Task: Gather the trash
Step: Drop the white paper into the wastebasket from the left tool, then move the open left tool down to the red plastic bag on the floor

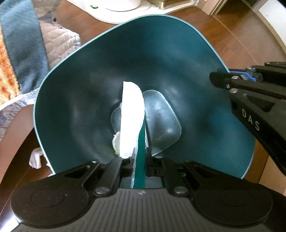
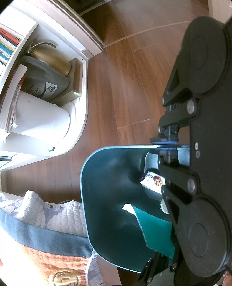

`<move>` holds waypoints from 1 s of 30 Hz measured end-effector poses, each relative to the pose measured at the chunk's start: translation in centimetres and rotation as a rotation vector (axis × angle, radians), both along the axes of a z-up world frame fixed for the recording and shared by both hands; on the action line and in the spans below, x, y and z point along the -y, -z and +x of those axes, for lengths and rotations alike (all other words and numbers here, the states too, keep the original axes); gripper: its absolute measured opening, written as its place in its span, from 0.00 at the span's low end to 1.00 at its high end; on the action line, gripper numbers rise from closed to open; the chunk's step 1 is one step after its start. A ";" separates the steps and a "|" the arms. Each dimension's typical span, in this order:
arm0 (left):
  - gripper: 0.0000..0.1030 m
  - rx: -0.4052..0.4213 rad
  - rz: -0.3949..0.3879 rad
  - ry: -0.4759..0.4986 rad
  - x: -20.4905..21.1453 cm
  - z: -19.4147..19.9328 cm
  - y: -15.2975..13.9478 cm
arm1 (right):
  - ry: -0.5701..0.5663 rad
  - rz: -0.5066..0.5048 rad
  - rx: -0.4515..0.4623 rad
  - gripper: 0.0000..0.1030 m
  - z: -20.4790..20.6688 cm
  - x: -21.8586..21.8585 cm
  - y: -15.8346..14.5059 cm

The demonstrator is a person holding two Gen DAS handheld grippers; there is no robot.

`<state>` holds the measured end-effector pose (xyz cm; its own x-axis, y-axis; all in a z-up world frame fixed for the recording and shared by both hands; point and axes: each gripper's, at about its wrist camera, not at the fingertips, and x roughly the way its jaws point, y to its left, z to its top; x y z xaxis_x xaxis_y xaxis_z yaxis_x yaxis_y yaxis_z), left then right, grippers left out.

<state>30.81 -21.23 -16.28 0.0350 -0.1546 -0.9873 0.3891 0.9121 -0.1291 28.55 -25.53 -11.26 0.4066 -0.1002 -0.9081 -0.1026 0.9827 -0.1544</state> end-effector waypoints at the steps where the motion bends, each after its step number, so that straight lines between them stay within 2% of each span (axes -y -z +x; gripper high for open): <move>1: 0.08 0.002 0.003 0.002 0.0 0.0 0.0 | 0.000 0.001 -0.001 0.04 0.0 0.0 0.0; 2: 0.11 0.002 0.005 0.004 -0.2 0.2 0.4 | -0.001 0.002 -0.001 0.04 0.0 0.0 0.0; 5: 0.36 0.003 -0.008 0.002 -0.3 0.3 0.4 | -0.004 0.004 -0.003 0.04 0.0 0.0 0.1; 6: 0.54 0.010 -0.010 -0.002 -0.5 0.2 0.4 | -0.004 0.005 -0.003 0.04 0.0 0.1 0.1; 7: 0.66 0.022 -0.016 -0.006 -0.6 0.2 0.1 | -0.004 0.005 -0.004 0.04 0.0 0.1 0.1; 18: 0.67 0.118 -0.060 -0.018 -3.4 -1.2 -3.9 | 0.005 0.006 -0.015 0.04 0.3 0.3 0.5; 24: 0.67 0.196 -0.041 -0.024 -7.8 -2.7 -7.0 | 0.030 0.027 -0.054 0.03 0.7 1.8 1.1; 30: 0.67 0.207 0.011 -0.080 -13.5 -3.4 -7.1 | 0.081 0.037 -0.087 0.05 1.0 3.3 1.9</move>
